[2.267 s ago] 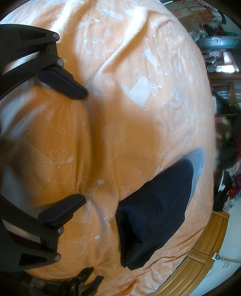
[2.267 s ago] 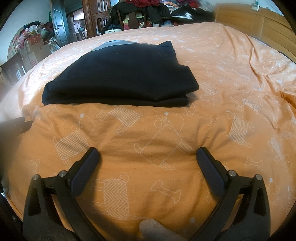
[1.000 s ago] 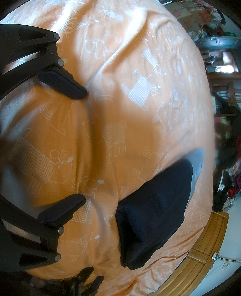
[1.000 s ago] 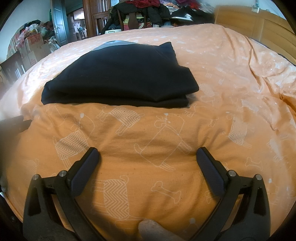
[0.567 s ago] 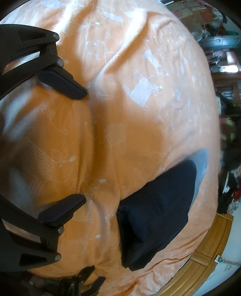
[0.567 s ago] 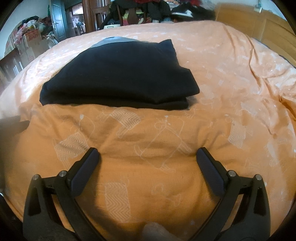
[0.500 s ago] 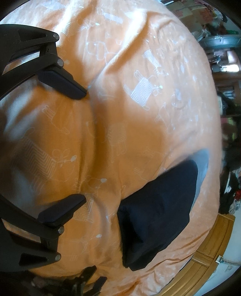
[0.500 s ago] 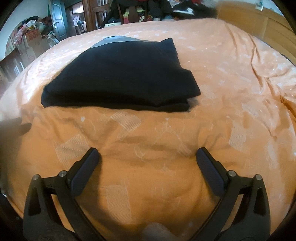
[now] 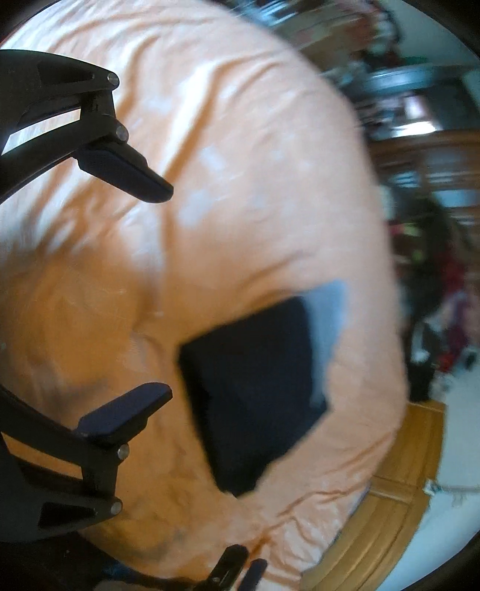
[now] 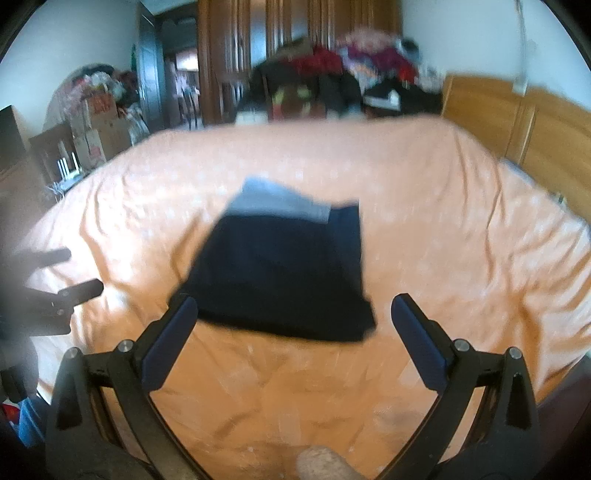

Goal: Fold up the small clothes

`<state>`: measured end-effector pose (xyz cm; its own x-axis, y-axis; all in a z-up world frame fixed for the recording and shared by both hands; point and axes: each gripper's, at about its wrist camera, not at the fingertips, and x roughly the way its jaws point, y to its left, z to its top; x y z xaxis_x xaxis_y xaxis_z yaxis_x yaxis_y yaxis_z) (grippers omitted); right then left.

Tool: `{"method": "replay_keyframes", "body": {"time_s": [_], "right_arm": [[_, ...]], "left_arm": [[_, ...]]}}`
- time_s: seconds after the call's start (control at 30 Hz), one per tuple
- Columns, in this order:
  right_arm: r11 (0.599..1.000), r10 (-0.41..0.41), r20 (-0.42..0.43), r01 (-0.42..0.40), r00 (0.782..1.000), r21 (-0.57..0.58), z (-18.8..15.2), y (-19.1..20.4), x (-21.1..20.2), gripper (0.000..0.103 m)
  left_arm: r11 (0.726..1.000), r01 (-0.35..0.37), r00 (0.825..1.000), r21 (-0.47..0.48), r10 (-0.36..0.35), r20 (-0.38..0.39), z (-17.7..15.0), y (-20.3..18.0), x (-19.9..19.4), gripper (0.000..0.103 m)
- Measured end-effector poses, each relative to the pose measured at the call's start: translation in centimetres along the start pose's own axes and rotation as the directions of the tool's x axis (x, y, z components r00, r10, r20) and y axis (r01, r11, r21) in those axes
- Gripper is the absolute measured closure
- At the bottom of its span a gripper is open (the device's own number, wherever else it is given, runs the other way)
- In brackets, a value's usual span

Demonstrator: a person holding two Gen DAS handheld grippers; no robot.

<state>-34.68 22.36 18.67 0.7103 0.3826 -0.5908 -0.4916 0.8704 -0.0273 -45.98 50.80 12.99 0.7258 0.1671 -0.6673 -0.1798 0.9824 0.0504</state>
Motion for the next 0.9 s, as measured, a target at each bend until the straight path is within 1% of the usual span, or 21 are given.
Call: {"method": "replay_keyframes", "body": {"time_s": [0.07, 0.1, 0.13, 0.2, 0.23, 0.37, 0.5, 0.57, 0.63, 0.73, 0.8, 0.83, 0.9], "right_arm": [[1.0, -0.021, 0.057, 0.022, 0.998, -0.018, 1.5, 0.4, -2.1, 0.0], [0.999, -0.026, 0.083, 0.028, 0.996, -0.021, 2.0, 0.6, -3.2, 0.0], [0.999, -0.036, 0.12, 0.039, 0.992, -0.02, 3.1, 0.3, -4.4, 0.0], [0.997, -0.066, 0.165, 0.07, 0.984, -0.018, 3.9, 1.7, -6.3, 0.0], [0.996, -0.084, 0.187, 0.088, 0.979, -0.013, 4.9, 1.5, -7.1, 0.0], [0.996, -0.092, 0.23, 0.093, 0.969, 0.003, 6.5, 2.0, -9.0, 0.0], [0.996, -0.089, 0.249, 0.091, 0.964, 0.004, 7.5, 2.6, -10.0, 0.0], [0.998, -0.064, 0.24, 0.065, 0.969, 0.007, 7.7, 3.0, -10.2, 0.0], [0.999, -0.043, 0.225, 0.043, 0.973, 0.006, 7.8, 3.3, -9.8, 0.0], [1.0, -0.013, 0.182, 0.009, 0.983, 0.022, 7.9, 3.5, -9.1, 0.0], [1.0, 0.005, 0.158, -0.009, 0.987, 0.025, 7.9, 3.8, -8.7, 0.0], [0.999, 0.025, 0.137, -0.028, 0.99, 0.022, 8.0, 4.0, -8.1, 0.0], [0.999, 0.04, 0.115, -0.043, 0.993, 0.02, 8.0, 4.6, -7.7, 0.0]], "left_arm": [[0.999, -0.048, 0.995, 0.024, 0.045, 0.092, 1.4, -0.4, -2.8, 0.004], [0.997, -0.076, 0.987, 0.032, 0.07, 0.147, 2.2, -0.6, -4.6, 0.004], [0.996, -0.088, 0.979, 0.031, 0.081, 0.187, 2.8, -0.9, -6.0, 0.004], [0.993, -0.114, 0.959, 0.028, 0.103, 0.263, 4.1, -1.0, -8.7, 0.003], [0.992, -0.121, 0.951, 0.023, 0.11, 0.289, 4.7, -1.1, -9.9, 0.0], [0.991, -0.132, 0.921, -0.036, 0.136, 0.366, 6.8, -1.4, -13.9, 0.0], [0.988, -0.117, 0.91, -0.104, 0.148, 0.388, 8.0, -1.0, -16.3, 0.0], [0.987, -0.105, 0.909, -0.12, 0.144, 0.392, 8.2, -0.8, -17.4, 0.0], [0.984, -0.112, 0.906, -0.138, 0.158, 0.392, 8.4, -0.7, -18.2, 0.0], [0.98, -0.115, 0.916, -0.163, 0.168, 0.365, 8.3, -0.4, -18.6, 0.0], [0.976, -0.134, 0.923, -0.17, 0.185, 0.337, 8.4, -0.3, -18.4, 0.0], [0.975, -0.136, 0.926, -0.175, 0.187, 0.327, 8.4, -0.2, -18.2, 0.0], [0.976, -0.123, 0.933, -0.178, 0.175, 0.316, 8.3, 0.0, -17.6, 0.0]]}}
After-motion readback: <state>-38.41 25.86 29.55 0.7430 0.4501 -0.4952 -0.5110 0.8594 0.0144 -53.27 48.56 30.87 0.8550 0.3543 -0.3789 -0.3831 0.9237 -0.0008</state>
